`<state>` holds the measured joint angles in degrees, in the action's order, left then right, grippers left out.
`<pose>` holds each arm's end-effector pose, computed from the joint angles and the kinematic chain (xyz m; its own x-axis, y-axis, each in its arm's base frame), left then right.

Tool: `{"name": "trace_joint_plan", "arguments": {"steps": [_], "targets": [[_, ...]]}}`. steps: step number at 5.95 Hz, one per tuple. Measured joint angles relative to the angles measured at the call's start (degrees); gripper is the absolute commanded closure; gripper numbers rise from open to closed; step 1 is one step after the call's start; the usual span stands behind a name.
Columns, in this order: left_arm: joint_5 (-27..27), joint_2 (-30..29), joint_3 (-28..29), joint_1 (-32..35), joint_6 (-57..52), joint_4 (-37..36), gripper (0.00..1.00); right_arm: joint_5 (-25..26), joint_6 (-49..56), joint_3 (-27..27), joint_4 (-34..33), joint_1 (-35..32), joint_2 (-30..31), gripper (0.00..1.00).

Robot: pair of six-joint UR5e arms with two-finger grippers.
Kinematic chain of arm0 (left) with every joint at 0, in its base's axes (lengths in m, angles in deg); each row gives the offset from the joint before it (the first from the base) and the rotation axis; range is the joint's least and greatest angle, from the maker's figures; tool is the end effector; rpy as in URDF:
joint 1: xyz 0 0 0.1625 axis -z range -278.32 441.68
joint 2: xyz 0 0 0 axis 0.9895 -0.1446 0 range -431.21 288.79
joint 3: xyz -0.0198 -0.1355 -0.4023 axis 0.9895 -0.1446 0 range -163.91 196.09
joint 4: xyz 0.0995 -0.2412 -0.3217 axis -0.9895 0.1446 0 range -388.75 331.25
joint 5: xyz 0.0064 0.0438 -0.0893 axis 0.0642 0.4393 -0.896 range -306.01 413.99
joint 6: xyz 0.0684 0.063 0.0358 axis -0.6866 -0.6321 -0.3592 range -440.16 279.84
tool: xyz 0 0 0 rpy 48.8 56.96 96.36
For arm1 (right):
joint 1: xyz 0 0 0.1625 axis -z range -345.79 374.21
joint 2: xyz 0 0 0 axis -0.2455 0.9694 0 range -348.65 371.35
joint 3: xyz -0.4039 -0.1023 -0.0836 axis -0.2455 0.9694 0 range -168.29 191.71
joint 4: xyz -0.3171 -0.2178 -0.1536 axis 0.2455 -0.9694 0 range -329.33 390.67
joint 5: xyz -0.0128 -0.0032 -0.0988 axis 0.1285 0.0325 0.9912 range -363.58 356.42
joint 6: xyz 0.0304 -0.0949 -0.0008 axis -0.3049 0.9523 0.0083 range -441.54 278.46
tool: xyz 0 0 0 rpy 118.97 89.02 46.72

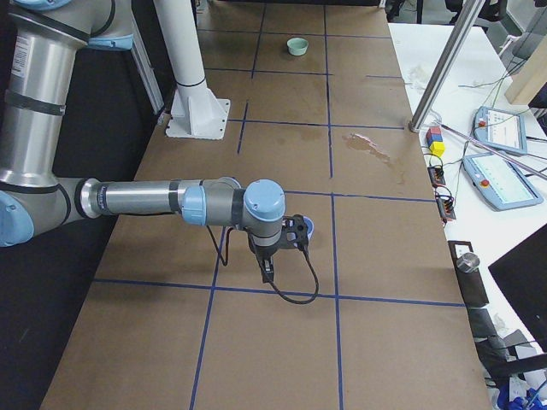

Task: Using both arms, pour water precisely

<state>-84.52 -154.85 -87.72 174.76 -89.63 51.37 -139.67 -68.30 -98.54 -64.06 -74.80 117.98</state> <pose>-0.0821 -0.4348 0.6042 0.6597 0.0978 -0.7452 -0.0557 0.9951 0.0814 0.0551 -0.3690 0.6160 0.6712 -0.2270 0.7057 0.1757 0.9736 0.1460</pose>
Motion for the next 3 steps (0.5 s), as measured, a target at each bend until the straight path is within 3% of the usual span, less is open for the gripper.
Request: {"name": "trace_joint_plan", "arguments": {"steps": [3], "targets": [[0.1,0.2,0.5,0.0,0.2,-0.1,0.0,-0.1,0.2,-0.1,0.0,-0.1,0.2,0.0]]}}
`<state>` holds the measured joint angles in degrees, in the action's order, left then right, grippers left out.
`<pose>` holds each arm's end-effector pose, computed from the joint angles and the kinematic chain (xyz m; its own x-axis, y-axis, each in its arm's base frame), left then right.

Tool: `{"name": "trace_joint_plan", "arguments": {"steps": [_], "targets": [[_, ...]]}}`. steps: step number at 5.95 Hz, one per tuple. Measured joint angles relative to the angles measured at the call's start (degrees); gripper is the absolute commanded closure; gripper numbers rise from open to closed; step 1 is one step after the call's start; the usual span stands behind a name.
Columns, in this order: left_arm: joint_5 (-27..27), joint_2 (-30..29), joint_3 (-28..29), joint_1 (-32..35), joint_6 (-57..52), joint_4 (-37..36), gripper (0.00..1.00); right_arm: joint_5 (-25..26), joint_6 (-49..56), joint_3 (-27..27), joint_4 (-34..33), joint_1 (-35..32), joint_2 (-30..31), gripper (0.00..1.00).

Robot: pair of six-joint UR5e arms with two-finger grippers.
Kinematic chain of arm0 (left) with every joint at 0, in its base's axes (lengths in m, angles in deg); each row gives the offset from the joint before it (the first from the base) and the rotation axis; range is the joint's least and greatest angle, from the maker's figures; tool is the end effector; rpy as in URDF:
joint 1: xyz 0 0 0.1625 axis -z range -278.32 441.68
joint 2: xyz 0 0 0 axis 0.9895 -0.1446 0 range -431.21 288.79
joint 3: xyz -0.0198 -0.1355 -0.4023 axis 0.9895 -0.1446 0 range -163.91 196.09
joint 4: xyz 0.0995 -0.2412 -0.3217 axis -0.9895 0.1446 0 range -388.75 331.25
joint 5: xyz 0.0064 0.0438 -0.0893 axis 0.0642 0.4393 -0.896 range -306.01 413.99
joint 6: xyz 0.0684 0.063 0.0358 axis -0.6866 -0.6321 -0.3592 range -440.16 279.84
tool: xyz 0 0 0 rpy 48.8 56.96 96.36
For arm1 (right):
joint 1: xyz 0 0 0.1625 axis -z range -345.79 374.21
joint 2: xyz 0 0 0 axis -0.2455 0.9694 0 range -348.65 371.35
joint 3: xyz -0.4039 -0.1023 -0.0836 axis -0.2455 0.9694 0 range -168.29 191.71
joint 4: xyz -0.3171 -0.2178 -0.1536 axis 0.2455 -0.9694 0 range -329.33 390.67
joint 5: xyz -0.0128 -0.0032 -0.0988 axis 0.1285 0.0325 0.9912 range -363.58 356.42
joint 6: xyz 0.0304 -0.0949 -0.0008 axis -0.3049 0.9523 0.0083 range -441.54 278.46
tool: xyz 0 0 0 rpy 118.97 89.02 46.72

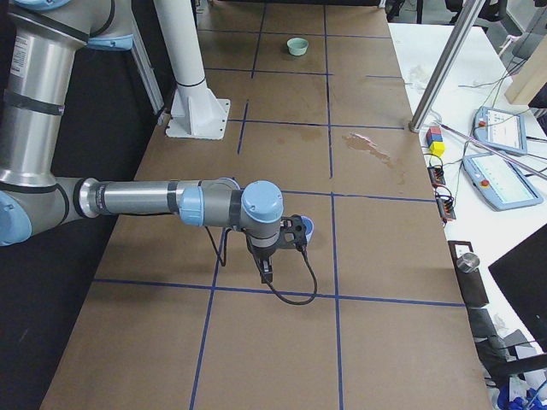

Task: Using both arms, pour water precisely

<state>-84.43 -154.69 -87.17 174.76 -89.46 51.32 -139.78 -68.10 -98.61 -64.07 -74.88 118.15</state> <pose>-0.0821 -0.4333 0.6102 0.6605 0.0850 -0.7460 -0.0539 0.9964 0.0658 0.0555 -0.3677 0.6163 0.6696 -0.2280 0.7069 0.1764 0.9733 0.1469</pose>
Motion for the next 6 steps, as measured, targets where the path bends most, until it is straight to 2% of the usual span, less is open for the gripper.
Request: {"name": "trace_joint_plan", "arguments": {"steps": [4,6], "targets": [[0.1,0.1,0.5,0.1,0.0,-0.1,0.0,0.0,0.0,-0.4,0.1,0.0,0.2,0.0],[1.8,0.8,0.2,0.0,0.3,0.2,0.0,0.0,0.0,-0.8,0.1,0.0,0.3,0.0]]}}
